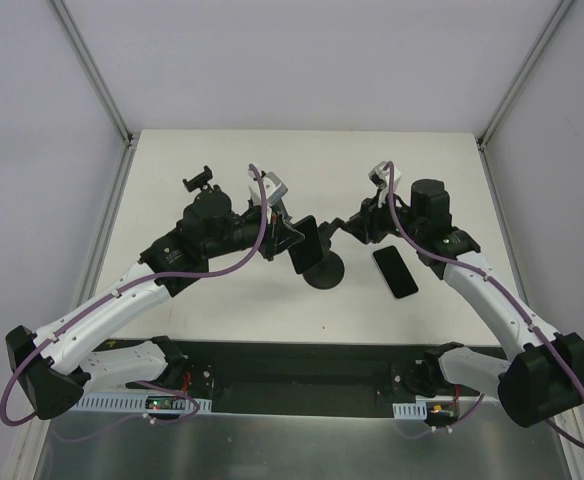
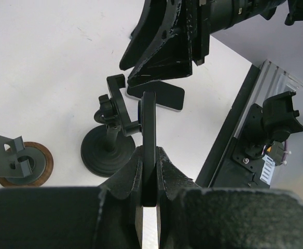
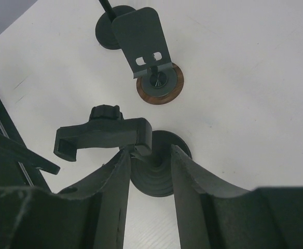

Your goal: Place the phone on the phone stand

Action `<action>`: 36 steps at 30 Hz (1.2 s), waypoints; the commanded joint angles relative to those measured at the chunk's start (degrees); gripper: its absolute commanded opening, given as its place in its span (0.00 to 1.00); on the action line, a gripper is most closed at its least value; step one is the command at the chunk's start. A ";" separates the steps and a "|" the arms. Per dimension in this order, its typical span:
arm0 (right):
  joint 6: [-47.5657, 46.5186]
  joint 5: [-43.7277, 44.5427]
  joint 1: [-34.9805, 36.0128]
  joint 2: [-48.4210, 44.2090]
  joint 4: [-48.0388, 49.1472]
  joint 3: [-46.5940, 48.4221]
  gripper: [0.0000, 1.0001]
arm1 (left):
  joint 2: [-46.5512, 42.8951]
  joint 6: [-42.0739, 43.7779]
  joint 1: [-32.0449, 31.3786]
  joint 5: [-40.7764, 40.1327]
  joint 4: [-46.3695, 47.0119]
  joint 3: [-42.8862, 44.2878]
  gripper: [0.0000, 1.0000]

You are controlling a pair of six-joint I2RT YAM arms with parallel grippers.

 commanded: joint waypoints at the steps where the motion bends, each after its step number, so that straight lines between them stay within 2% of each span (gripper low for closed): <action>1: -1.87 -3.27 -0.12 1.52 4.59 3.59 0.38 | -0.86 0.53 -0.52 2.54 6.12 0.61 0.00; 11: -2.66 -4.33 2.25 4.77 5.11 4.12 0.31 | -0.07 0.53 -0.60 3.86 6.91 0.34 0.00; 14: -2.49 -4.16 2.96 4.69 5.37 4.21 0.25 | 0.02 0.44 -0.52 3.95 7.00 0.17 0.00; 17: -1.61 -3.81 4.36 4.86 5.64 4.47 0.14 | 0.20 0.44 -0.52 4.47 7.26 0.17 0.00; 19: 0.22 -2.58 5.33 4.77 5.90 4.39 0.00 | 0.02 0.71 -0.52 5.09 7.44 0.26 0.00; 20: 0.93 -1.70 6.81 4.16 6.16 4.21 0.00 | -0.24 0.97 -0.52 5.35 7.70 0.17 0.00; 25: 8.30 13.84 12.88 0.91 7.66 1.58 0.00 | -4.19 1.93 -0.52 5.45 10.59 -1.67 0.00; 26: 12.67 16.82 15.15 -0.75 8.10 0.88 0.00 | -4.98 1.85 -0.52 5.10 11.47 -2.98 0.00; 27: 14.37 23.20 16.66 -1.63 9.32 0.09 0.00 | -6.47 2.02 -0.60 4.66 13.57 -3.78 0.00; 29: 18.05 29.82 21.82 -3.48 10.03 -1.93 0.00 | -7.79 2.81 -0.52 3.78 15.34 -5.71 0.00; 30: 18.86 37.77 23.60 -3.84 9.77 -2.29 0.00 | -8.58 2.99 -0.43 3.77 16.57 -6.07 0.00; 33: 20.71 43.21 27.47 -4.02 12.03 -4.31 0.00 | -9.73 4.39 0.10 10.43 19.55 -8.18 0.00; 34: 20.19 41.65 27.83 -4.02 14.06 -5.10 0.01 | -9.82 4.48 1.06 14.80 23.92 -9.05 0.00; 35: 19.41 38.94 27.83 -3.93 16.08 -5.80 0.00 | -9.74 4.14 1.68 22.85 25.70 -10.19 0.00; 36: 16.79 33.34 27.92 -3.67 17.84 -5.81 0.00 | -8.78 3.61 2.20 27.63 27.02 -10.29 0.00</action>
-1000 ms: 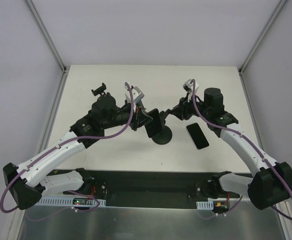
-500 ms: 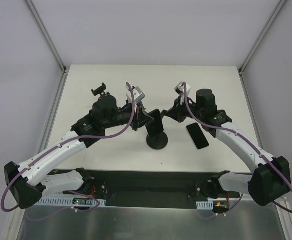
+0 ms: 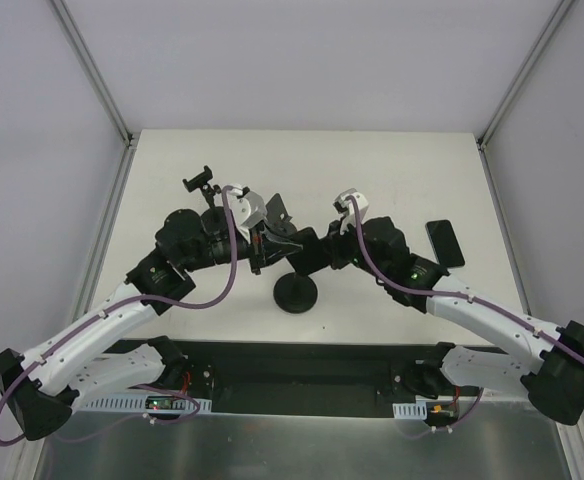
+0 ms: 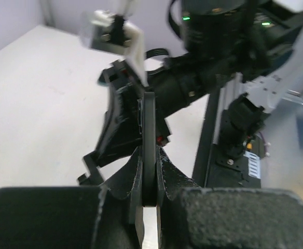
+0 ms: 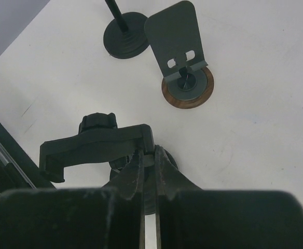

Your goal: Place the phone on the phone stand

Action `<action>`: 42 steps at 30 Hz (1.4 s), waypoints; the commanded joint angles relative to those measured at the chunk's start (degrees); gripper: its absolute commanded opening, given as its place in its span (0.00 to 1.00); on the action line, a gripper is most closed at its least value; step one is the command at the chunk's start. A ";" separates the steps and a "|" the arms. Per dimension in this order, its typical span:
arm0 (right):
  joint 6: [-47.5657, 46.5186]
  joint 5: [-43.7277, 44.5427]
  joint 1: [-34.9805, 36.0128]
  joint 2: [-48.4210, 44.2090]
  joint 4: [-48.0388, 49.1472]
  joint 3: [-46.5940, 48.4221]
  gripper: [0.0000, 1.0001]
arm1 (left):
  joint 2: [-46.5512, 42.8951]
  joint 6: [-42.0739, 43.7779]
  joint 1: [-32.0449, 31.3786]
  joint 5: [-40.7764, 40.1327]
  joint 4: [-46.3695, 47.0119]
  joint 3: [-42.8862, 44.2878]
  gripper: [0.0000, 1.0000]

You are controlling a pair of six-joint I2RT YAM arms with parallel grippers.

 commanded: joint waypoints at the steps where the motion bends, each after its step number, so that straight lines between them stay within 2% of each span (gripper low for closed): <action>1: 0.55 -3.68 0.69 -1.04 11.10 -0.30 0.00 | 0.60 0.53 2.90 23.14 16.45 -1.29 0.00; 2: -1.12 -5.63 0.69 -0.69 11.10 0.05 0.01 | 1.66 0.52 3.44 31.71 16.73 -0.15 0.00; 3: -2.26 -9.39 0.69 -0.43 10.67 0.40 0.00 | 3.67 0.52 3.70 34.14 16.64 0.47 0.00; 10: -9.74 -25.85 -1.42 3.96 9.78 3.39 0.00 | 8.61 1.14 8.80 44.26 14.80 3.28 0.00; 20: -13.17 -34.82 -2.30 6.43 9.52 5.41 0.00 | 12.21 4.13 10.56 42.60 11.28 4.95 0.00; 29: -10.27 -31.40 -3.36 3.53 12.42 3.22 0.00 | 12.92 10.28 11.79 36.01 4.43 5.30 0.00; 32: -9.75 -25.27 -3.44 1.52 12.51 1.73 0.01 | 12.57 10.97 12.49 33.47 3.46 5.66 0.00; 33: -9.48 -19.50 -3.36 0.64 12.51 1.11 0.00 | 11.61 11.68 12.41 31.37 1.63 5.48 0.00; 36: -8.26 -10.25 -2.74 -3.40 13.73 -2.22 0.00 | 10.02 12.39 12.32 18.82 -0.05 4.96 0.00; 37: -7.38 -2.74 -2.31 -4.28 14.09 -2.75 0.00 | 9.93 11.95 12.15 9.39 -0.32 4.96 0.00; 39: -5.63 6.87 1.11 -6.22 15.49 -4.16 0.00 | 10.45 12.03 11.44 2.03 -2.33 5.92 0.00; 40: -5.27 17.45 3.13 -6.57 16.02 -4.43 0.00 | 10.54 12.91 9.87 -1.22 -4.43 6.36 0.00; 42: -5.00 30.13 9.10 -5.79 19.51 -4.43 0.00 | 10.02 14.41 7.85 -12.37 -4.54 5.75 0.00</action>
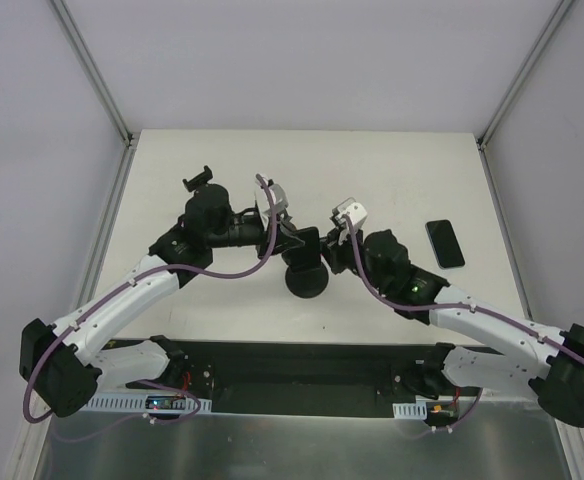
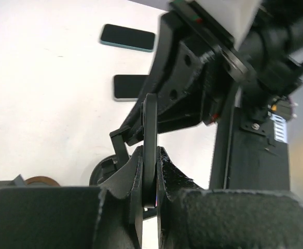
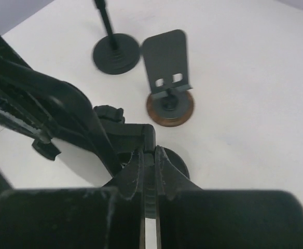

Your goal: Place the phone on the phone stand

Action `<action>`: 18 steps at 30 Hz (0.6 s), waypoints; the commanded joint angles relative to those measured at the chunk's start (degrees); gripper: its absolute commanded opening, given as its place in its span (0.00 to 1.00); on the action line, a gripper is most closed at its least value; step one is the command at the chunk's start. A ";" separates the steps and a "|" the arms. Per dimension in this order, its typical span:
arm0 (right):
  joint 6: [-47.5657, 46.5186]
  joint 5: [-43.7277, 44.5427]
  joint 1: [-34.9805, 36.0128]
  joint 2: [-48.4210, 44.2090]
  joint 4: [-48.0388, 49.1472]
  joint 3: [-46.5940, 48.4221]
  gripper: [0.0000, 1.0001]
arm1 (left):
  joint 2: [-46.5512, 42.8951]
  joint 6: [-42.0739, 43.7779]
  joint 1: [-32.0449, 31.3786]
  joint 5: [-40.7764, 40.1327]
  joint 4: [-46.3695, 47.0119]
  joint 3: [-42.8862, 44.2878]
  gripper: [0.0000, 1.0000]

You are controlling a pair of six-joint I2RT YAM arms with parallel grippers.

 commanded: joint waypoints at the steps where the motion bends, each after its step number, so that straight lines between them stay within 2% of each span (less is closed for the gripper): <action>1: 3.83 34.65 8.90 -2.12 12.52 0.75 0.00 | -2.20 4.68 -3.89 -30.47 0.16 1.99 0.00; 2: 2.61 39.30 13.96 0.24 13.92 1.45 0.00 | -2.37 5.12 -4.96 -38.60 0.95 0.33 0.00; 3: 1.03 44.22 16.62 1.83 16.03 2.50 0.00 | -2.20 5.73 -6.36 -42.08 1.83 -0.29 0.00; 4: -3.42 54.19 21.87 5.41 17.09 5.47 0.00 | -2.03 6.43 -8.72 -45.86 2.27 -0.82 0.00; 5: -6.08 58.29 24.10 7.10 18.49 6.54 0.00 | -1.68 7.05 -9.96 -51.81 3.23 -1.26 0.00; 6: -9.06 64.86 26.12 8.60 24.42 7.51 0.00 | -0.80 7.32 -10.32 -57.61 3.24 -1.27 0.00; 7: -14.75 67.54 29.80 11.48 27.01 9.09 0.00 | -0.45 7.06 -10.59 -59.93 3.24 -1.18 0.00; 11: -18.66 73.36 35.71 16.43 34.84 12.26 0.00 | 0.70 4.08 -11.47 -62.50 4.82 -1.44 0.00; 15: -17.88 74.16 40.19 18.37 32.40 15.51 0.00 | 1.49 2.58 -11.47 -61.19 6.06 -2.32 0.00; 16: -17.88 73.98 42.64 17.93 32.13 15.61 0.01 | 1.58 2.05 -11.47 -58.66 6.14 -2.50 0.00; 17: -18.40 73.54 44.06 17.41 31.87 14.82 0.35 | 1.49 1.70 -11.47 -57.33 6.32 -2.59 0.00; 18: -17.97 72.76 45.29 16.62 30.74 14.38 0.53 | 1.49 1.17 -11.47 -56.54 6.41 -2.67 0.00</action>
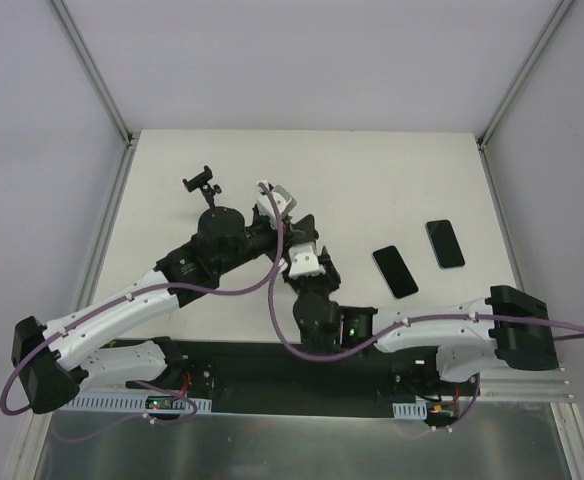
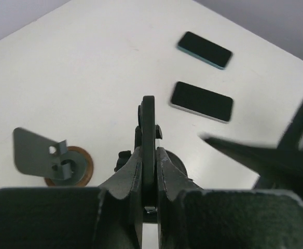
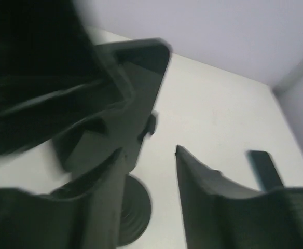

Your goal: Place the phone on the phone stand

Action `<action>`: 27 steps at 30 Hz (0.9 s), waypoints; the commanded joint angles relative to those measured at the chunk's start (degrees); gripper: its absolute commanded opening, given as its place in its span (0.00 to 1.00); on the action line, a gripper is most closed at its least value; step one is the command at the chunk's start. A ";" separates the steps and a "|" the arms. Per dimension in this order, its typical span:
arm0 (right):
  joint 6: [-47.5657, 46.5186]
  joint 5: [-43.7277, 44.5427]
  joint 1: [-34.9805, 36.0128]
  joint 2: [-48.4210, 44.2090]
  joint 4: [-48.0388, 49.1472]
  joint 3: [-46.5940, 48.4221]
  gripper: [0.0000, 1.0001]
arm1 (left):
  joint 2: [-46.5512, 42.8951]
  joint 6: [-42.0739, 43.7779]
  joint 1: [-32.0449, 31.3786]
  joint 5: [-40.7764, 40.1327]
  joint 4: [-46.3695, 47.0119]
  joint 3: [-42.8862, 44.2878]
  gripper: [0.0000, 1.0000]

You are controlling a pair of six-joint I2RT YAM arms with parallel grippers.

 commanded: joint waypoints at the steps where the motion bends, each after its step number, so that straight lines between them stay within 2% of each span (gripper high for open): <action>1: -0.16 -6.46 16.13 -6.11 9.21 7.10 0.63 | 4.72 4.23 3.35 -15.58 8.46 -1.84 0.00; 2: 2.55 -6.72 16.94 -7.79 -1.17 6.49 0.71 | 4.90 3.96 3.26 -14.43 8.55 -1.93 0.00; 3: 12.85 -11.16 17.12 -9.81 -8.06 6.31 0.72 | 4.82 3.35 3.26 -13.11 8.55 -2.11 0.00; 5: 21.01 -15.06 17.04 -16.48 -20.73 4.65 0.75 | 5.25 3.26 3.26 -8.10 9.16 -2.20 0.00; 6: 19.64 -22.21 16.60 -18.77 -21.14 1.50 0.75 | 5.43 3.08 3.35 -6.96 9.17 -2.11 0.00; 8: 21.21 -23.51 15.28 -25.45 -29.35 -0.01 0.75 | 5.08 3.52 3.35 -2.14 9.60 -2.19 0.00; 9: 20.17 -28.21 14.23 -28.08 -30.01 -3.07 0.76 | 4.73 3.61 3.35 -0.54 10.13 -2.46 0.00; 11: 17.88 -39.10 6.08 -36.78 -33.60 -5.81 0.77 | 3.50 3.96 3.35 3.23 12.23 -3.60 0.00; 12: 16.83 -52.56 2.39 -39.42 -34.32 -7.13 0.77 | 2.97 4.48 3.35 8.73 12.85 -3.86 0.00; 13: 16.12 -58.08 -5.30 -43.97 -35.11 -9.23 0.77 | 2.45 4.75 3.35 10.88 13.90 -4.91 0.00; 14: 15.59 -62.58 -9.12 -45.76 -35.55 -10.03 0.82 | 1.40 4.93 3.35 12.99 15.91 -5.44 0.00; 15: 15.07 -72.28 -12.81 -46.73 -36.25 -10.39 0.85 | 1.13 5.19 3.35 18.32 16.19 -5.71 0.00; 16: 14.28 -77.51 -20.33 -47.00 -37.13 -10.13 0.86 | 1.04 5.80 3.35 20.54 16.20 -5.54 0.00; 17: 13.75 -82.78 -24.06 -46.31 -38.36 -9.78 0.86 | 0.86 5.72 3.52 22.83 16.20 -5.53 0.00; 18: 13.74 -91.71 -27.66 -45.26 -38.72 -9.26 0.85 | 0.60 5.46 3.79 25.03 17.76 -5.71 0.00; 19: 13.65 -96.50 -34.23 -42.46 -38.98 -8.64 0.83 | 0.51 4.76 3.96 29.49 19.26 -7.02 0.00; 21: 13.48 -108.34 -39.10 -39.81 -36.80 -7.67 0.79 | 0.42 3.79 4.40 31.80 22.51 -7.99 0.00; 22: 13.04 -110.85 -41.74 -36.75 -36.53 -6.97 0.78 | 0.77 3.96 4.49 34.51 22.70 -8.17 0.00; 27: 7.51 -115.62 -43.08 -29.96 -38.54 -0.74 0.70 | 4.64 6.07 4.75 37.18 18.23 -4.84 0.00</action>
